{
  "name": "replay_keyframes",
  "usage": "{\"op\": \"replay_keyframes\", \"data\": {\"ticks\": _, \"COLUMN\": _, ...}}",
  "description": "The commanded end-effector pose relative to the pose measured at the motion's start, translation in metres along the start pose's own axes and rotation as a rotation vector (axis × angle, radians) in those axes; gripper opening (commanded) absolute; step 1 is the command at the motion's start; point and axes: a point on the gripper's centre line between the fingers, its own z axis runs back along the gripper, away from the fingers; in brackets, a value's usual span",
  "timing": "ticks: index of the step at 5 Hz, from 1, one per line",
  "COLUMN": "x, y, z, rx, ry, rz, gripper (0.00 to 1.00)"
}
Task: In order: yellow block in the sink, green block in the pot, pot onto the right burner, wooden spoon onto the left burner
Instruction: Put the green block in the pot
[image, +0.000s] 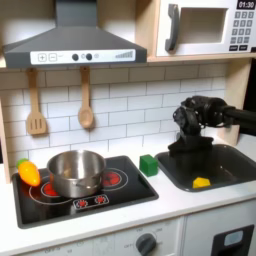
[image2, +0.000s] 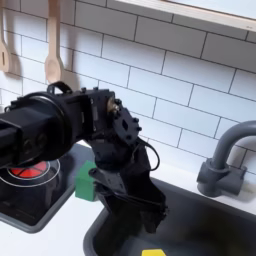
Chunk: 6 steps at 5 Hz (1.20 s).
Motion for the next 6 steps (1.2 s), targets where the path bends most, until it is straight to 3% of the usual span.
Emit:
{"op": "replay_keyframes", "data": {"ticks": 1, "x": 0.008, "y": 0.023, "z": 0.020, "rx": 0.077, "ry": 0.024, "rz": 0.109, "gripper": 1.00}}
{"op": "replay_keyframes", "data": {"ticks": 2, "x": 0.011, "y": 0.036, "z": 0.028, "rx": 0.104, "ry": 0.037, "rz": 0.176, "gripper": 1.00}}
{"op": "replay_keyframes", "data": {"ticks": 4, "x": 0.007, "y": 0.058, "z": 0.028, "rx": 0.145, "ry": 0.083, "rz": 0.258, "gripper": 1.00}}
{"op": "replay_keyframes", "data": {"ticks": 6, "x": 0.004, "y": 0.072, "z": 0.029, "rx": 0.154, "ry": 0.105, "rz": 0.298, "gripper": 1.00}}
